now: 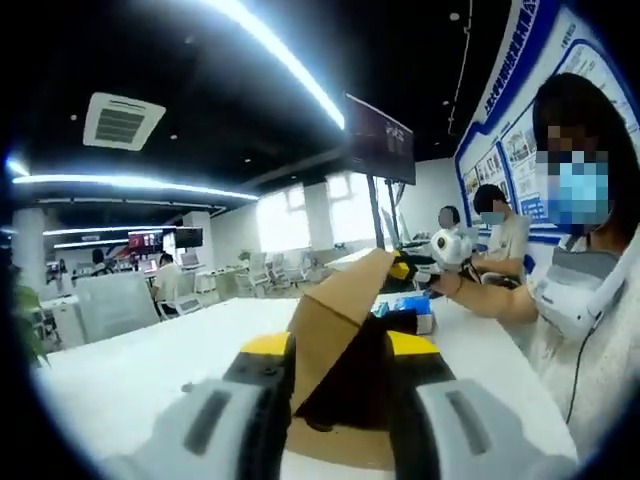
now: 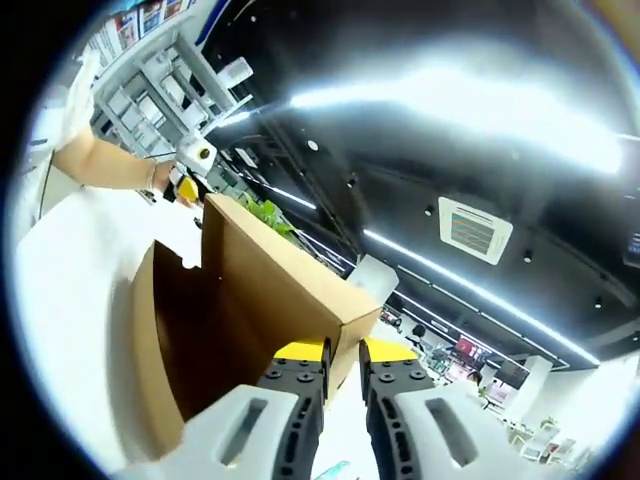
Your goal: Operate the shoe box by opening the lid, removing the specified soft item, and placing it in the target area until the item is outside and the box remains undamaged.
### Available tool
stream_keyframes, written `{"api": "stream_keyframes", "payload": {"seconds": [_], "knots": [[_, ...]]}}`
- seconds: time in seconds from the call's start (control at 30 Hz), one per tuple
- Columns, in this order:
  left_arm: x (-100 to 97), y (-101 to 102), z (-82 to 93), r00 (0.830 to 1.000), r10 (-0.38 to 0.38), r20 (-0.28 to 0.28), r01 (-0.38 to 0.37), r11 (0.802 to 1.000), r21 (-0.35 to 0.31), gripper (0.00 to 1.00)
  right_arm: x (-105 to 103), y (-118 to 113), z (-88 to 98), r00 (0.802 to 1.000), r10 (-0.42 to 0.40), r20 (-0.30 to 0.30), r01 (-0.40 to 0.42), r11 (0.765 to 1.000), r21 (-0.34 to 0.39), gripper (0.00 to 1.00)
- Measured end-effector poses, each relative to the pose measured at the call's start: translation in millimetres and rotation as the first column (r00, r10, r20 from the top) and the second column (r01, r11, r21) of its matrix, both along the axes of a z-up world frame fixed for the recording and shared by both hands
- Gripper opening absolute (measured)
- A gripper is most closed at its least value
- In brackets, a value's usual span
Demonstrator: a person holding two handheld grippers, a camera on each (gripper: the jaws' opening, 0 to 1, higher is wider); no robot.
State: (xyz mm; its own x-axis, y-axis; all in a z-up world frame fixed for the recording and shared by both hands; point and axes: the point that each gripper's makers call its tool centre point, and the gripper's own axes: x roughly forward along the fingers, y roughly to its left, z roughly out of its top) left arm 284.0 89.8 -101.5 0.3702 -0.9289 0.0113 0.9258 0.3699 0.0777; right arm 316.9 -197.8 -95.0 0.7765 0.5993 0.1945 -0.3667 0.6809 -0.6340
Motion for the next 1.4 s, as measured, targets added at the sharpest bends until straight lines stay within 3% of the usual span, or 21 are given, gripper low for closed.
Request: {"api": "stream_keyframes", "payload": {"seconds": [0.1,0.2,0.3,0.4,0.57,0.8,0.97,1.27,1.4], "knots": [[-7.7,-1,-1.8,0.999,0.019,-0.03,-0.02,1.0,-0.011,0.37,0,0,-0.1,1.0,0.0,0.001,0.0,1.0,-0.005,0.11],[-10.6,-3,5.7,0.995,0.036,-0.093,-0.042,0.997,-0.065,0.37,0,1,-0.2,1.0,0.008,-0.005,-0.008,1.0,-0.002,0.11],[-3.4,-3,18.5,0.976,0.073,-0.206,-0.106,0.983,-0.151,0.36,0,0,-0.5,1.0,0.015,-0.016,-0.015,1.0,-0.001,0.11],[-6.0,-7,24.6,0.96,0.041,-0.276,-0.099,0.975,-0.199,0.35,0,-1,-0.4,0.999,0.032,-0.034,-0.032,0.999,0.01,0.11],[-0.7,-5,19.2,0.947,0.064,-0.315,-0.128,0.974,-0.187,0.26,-1,-2,-2.3,0.994,0.076,-0.083,-0.073,0.997,0.037,0.11],[2.4,-6,3.4,0.915,0.102,-0.39,-0.167,0.976,-0.137,0.25,-2,-2,-3.2,0.989,0.104,-0.11,-0.099,0.994,0.051,0.12],[2.4,-6,3.1,0.916,0.113,-0.385,-0.172,0.977,-0.123,0.24,-4,-3,-3.4,0.984,0.12,-0.131,-0.114,0.992,0.055,0.12],[0.8,-6,0.1,0.913,0.109,-0.392,-0.169,0.978,-0.121,0.25,-18,4,-10.7,0.925,0.279,-0.257,-0.253,0.959,0.129,0.34],[0.0,-6,-1.4,0.912,0.104,-0.396,-0.165,0.978,-0.124,0.25,-28,9,-13.3,0.883,0.355,-0.308,-0.317,0.933,0.167,0.45]]}}
